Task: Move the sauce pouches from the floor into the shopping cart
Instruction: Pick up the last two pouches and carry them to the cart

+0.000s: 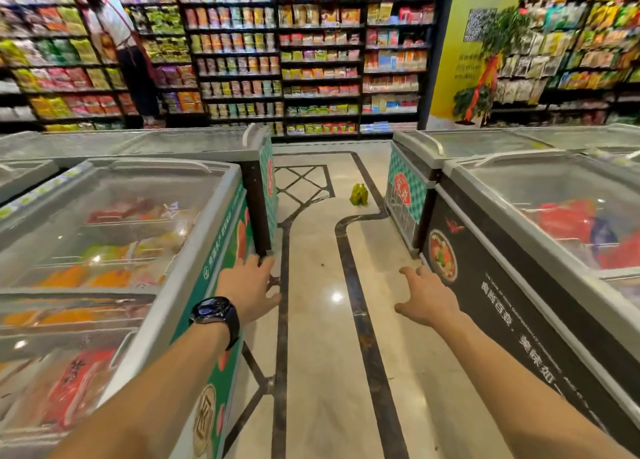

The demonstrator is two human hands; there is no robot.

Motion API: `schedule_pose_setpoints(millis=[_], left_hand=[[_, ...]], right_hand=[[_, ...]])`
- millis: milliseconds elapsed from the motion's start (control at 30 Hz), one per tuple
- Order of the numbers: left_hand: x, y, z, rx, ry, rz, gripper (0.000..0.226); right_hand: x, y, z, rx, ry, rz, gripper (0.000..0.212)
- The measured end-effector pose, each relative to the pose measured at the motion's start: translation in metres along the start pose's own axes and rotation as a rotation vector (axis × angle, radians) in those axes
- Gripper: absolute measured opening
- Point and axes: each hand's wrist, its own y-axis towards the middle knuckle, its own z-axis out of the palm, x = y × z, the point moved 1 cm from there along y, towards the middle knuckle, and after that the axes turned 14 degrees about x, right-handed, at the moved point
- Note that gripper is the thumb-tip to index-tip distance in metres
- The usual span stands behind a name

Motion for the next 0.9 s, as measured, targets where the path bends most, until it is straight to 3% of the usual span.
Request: schedule_pose_setpoints(millis=[500, 900], left_hand=[[0.046, 0.365, -0.033, 0.102, -0.046, 0.041, 0.067], [0.065, 0.673, -0.082, 0.125, -0.046, 0.026, 0.072]], right_hand=[[0.069, 0.326, -0.071, 0.051, 0.059, 0.044, 0.076], [0.033, 0.627, -0.150, 0.102, 0.109, 0.108, 0.081]])
